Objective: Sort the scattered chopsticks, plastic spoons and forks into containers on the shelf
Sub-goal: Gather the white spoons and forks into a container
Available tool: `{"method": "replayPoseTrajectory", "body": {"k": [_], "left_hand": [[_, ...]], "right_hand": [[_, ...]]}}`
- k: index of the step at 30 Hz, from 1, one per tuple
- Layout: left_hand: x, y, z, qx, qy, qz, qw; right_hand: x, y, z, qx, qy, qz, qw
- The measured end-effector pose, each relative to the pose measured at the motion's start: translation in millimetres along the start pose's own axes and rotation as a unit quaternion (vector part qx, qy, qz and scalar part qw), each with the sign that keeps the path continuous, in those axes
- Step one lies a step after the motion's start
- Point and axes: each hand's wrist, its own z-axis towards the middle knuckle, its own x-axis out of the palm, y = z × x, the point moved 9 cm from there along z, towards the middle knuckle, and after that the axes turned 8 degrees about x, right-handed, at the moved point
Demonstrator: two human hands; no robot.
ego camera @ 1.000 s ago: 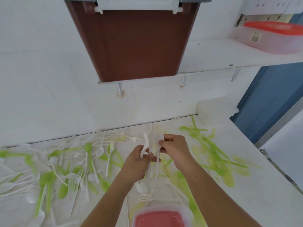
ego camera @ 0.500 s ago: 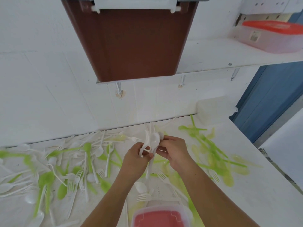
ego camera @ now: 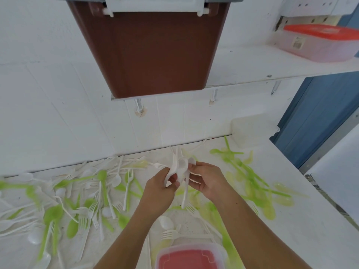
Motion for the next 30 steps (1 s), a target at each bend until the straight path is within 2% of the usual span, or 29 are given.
{"method": "replayPoseTrajectory", "body": {"k": [2,4,9,12,18,21,25,28,30], "left_hand": [[6.3,-0.9,-0.5,-0.002,0.020,-0.002,1.000],[12.4,0.4,-1.5,-0.007,0.028,0.005,1.000],[13.2,7.6,0.8,-0.019,-0.007,0.004,1.000],[15.0,11.4,2.3,-0.033,0.002,-0.020,0.999],[12.2,18.3,7.4,-0.044,0.001,-0.028,0.999],[12.4,21.7,10.0,-0.039,0.008,-0.019,0.999],[10.8,24.3,13.4,-0.030,0.016,0.010,0.999],[10.7,23.2,16.8,-0.022,0.027,0.032,0.999],[10.2,19.5,19.7,-0.017,0.028,0.039,0.999]], "right_hand": [[-8.9,2.5,-1.2,-0.016,-0.072,-0.055,0.996],[-6.6,2.3,-2.8,-0.028,-0.084,-0.055,0.995],[9.6,1.2,-9.0,-0.037,-0.015,0.005,0.999],[9.3,-0.2,-5.2,-0.029,0.010,0.032,0.999],[12.1,-10.8,1.8,0.039,0.095,0.089,0.991],[14.0,-10.3,1.7,0.043,0.136,0.077,0.987],[22.0,0.0,-6.5,-0.033,0.161,-0.012,0.986],[20.2,11.6,-8.7,-0.127,0.094,-0.110,0.981],[20.8,17.9,-9.4,-0.161,0.058,-0.151,0.974]]}}
